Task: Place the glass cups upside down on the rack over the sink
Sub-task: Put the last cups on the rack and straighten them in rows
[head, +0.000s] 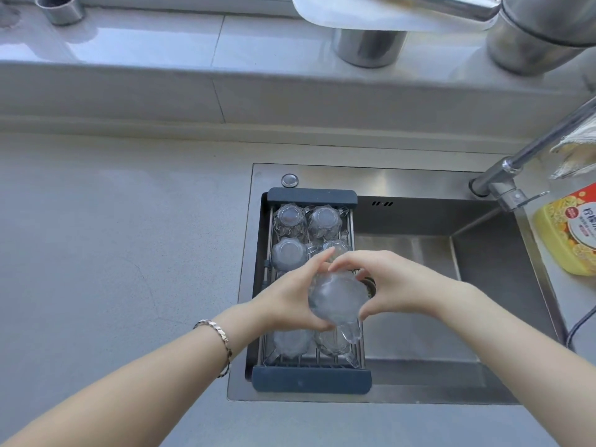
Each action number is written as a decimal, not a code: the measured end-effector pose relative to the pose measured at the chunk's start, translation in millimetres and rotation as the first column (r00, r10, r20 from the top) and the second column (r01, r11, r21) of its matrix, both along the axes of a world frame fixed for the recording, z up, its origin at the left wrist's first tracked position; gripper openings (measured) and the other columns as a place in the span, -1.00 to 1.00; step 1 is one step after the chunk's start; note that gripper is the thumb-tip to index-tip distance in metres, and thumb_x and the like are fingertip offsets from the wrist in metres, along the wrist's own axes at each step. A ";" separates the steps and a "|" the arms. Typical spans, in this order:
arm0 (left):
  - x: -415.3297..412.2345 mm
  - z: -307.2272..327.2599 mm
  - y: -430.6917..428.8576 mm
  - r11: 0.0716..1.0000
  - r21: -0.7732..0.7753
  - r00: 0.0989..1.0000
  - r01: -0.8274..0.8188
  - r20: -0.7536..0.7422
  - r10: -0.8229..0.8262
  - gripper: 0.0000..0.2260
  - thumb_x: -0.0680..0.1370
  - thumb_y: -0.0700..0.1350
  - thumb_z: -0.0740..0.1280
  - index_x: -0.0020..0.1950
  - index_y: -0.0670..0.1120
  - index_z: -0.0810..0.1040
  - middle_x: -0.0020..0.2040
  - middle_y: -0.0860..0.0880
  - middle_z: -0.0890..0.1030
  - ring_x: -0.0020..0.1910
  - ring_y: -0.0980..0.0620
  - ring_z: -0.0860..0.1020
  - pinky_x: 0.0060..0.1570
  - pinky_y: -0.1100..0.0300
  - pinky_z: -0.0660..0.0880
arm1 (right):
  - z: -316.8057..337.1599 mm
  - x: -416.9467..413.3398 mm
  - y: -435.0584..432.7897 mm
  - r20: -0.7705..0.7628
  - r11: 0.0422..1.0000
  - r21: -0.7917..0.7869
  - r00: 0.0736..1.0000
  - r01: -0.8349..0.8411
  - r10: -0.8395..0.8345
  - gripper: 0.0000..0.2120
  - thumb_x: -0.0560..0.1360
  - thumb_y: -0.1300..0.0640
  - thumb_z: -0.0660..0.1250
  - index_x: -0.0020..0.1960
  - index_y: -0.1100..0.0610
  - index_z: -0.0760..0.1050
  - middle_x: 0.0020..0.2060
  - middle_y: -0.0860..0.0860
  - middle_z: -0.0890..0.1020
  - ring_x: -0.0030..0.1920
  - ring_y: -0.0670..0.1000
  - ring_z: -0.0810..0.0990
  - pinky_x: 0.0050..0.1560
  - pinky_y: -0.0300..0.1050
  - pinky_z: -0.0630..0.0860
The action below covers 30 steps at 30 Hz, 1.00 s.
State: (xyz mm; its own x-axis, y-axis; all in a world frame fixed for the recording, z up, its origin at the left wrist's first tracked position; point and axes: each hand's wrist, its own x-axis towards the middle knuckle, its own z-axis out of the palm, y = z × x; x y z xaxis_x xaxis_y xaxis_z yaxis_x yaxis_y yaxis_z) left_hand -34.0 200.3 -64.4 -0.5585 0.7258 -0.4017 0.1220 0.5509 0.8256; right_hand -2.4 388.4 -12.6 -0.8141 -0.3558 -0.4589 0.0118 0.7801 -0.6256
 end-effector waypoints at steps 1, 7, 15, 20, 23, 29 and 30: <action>2.1 -2.3 -2.4 1.000 0.009 1.000 -0.017 0.002 0.017 -0.01 0.29 -0.14 0.56 0.53 0.05 -0.01 0.25 0.21 0.40 0.31 0.20 0.38 0.29 0.33 0.29 | -2.4 2.7 0.8 0.008 0.996 -0.057 0.998 0.062 -0.061 -0.33 0.22 0.30 0.54 0.24 -0.06 0.40 0.10 -0.19 0.49 0.08 -0.29 0.47 0.12 -0.51 0.39; 23.2 -11.6 -2.4 0.960 0.076 0.942 -0.268 -0.189 0.278 -0.21 0.21 -0.01 0.59 0.38 -0.05 0.36 0.26 0.06 0.48 0.27 0.09 0.42 0.32 0.18 0.37 | -1.3 25.9 -16.5 0.079 0.916 -0.079 0.918 0.393 -0.388 -0.24 0.31 -0.04 0.49 0.40 -0.10 0.19 0.21 -0.10 0.35 0.21 -0.10 0.43 0.25 -0.15 0.44; 28.8 -9.4 7.7 0.943 0.178 0.911 -0.280 -0.261 0.320 -0.25 0.24 0.03 0.56 0.37 -0.08 0.37 0.19 0.21 0.45 0.18 0.20 0.40 0.24 0.56 0.20 | -15.4 31.5 -27.6 -0.087 0.811 -0.073 0.807 0.580 -0.585 -0.34 0.26 -0.04 0.53 0.27 -0.01 0.33 0.19 -0.07 0.49 0.24 -0.07 0.44 0.10 -0.27 0.29; 3.2 -32.1 -22.7 0.932 -0.345 0.893 -0.111 -0.447 -0.060 -0.36 0.42 -0.04 0.45 0.44 -0.04 0.27 0.42 0.01 0.38 0.41 0.00 0.33 0.41 0.10 0.27 | -30.6 19.1 -11.0 -0.180 0.913 0.106 0.910 0.394 -0.373 -0.29 0.24 0.03 0.55 0.30 0.07 0.31 0.26 -0.03 0.49 0.26 0.02 0.46 0.19 -0.19 0.34; 3.0 -45.8 -28.3 0.857 -0.513 0.904 -0.049 -0.388 -0.181 -0.37 0.47 -0.02 0.38 0.48 -0.01 0.20 0.48 0.00 0.27 0.42 -0.05 0.29 0.37 0.04 0.29 | -47.0 18.0 -18.0 -0.168 0.955 0.156 0.960 0.252 -0.226 -0.27 0.24 0.04 0.55 0.33 0.07 0.34 0.30 -0.04 0.47 0.27 0.03 0.47 0.26 -0.13 0.36; -3.1 -54.4 -22.9 0.833 -0.552 0.884 -0.049 -0.411 -0.221 -0.43 0.49 -0.05 0.36 0.45 0.00 0.23 0.36 -0.04 0.36 0.23 -0.09 0.44 0.13 0.04 0.45 | -80.5 14.0 -22.5 -0.141 0.973 0.171 0.981 0.154 -0.131 -0.25 0.22 0.11 0.57 0.35 0.07 0.36 0.30 -0.01 0.44 0.27 0.04 0.43 0.28 -0.17 0.29; -4.3 -54.1 -22.2 0.832 -0.553 0.887 -0.046 -0.406 -0.221 -0.44 0.49 -0.05 0.38 0.44 0.00 0.24 0.33 -0.04 0.38 0.21 -0.10 0.45 0.09 0.04 0.47 | -84.8 11.6 -20.6 -0.105 0.976 0.143 0.984 0.161 -0.147 -0.24 0.21 0.13 0.57 0.35 0.07 0.36 0.29 0.00 0.43 0.27 0.04 0.42 0.28 -0.19 0.28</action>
State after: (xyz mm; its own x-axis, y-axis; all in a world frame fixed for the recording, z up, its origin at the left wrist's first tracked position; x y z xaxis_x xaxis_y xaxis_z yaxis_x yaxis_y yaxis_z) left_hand -38.3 178.2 -118.5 -0.7133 0.5226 -0.4670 0.4628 0.8516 0.2461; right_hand 9.3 367.9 -97.4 -0.8955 -0.1554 -0.4170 0.0862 0.8587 -0.5052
